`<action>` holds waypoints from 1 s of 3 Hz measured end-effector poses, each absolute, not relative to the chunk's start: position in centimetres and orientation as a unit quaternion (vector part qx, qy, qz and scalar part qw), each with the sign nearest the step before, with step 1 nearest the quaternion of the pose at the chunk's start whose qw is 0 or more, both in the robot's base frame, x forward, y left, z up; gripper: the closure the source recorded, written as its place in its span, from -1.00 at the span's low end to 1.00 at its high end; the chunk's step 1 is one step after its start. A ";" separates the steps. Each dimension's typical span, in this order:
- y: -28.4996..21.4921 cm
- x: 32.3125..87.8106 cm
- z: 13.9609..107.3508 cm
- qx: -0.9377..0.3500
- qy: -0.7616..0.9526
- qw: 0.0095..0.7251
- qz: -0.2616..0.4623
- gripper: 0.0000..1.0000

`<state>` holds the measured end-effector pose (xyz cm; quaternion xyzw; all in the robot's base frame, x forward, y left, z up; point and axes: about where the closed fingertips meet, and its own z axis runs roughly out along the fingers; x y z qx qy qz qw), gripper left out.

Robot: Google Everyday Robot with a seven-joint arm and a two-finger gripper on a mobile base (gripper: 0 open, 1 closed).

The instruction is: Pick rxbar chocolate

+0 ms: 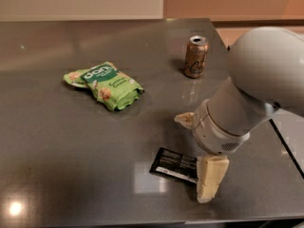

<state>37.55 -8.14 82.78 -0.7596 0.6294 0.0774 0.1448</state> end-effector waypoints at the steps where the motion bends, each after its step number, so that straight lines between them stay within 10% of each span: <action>1: -8.2 37.8 82.2 -0.759 0.633 0.134 0.071 -0.63; 3: -8.4 37.9 82.3 -0.759 0.636 0.125 0.067 0.33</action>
Offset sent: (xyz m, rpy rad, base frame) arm 0.0051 -0.0054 -0.0137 -0.0606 0.0211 -0.0168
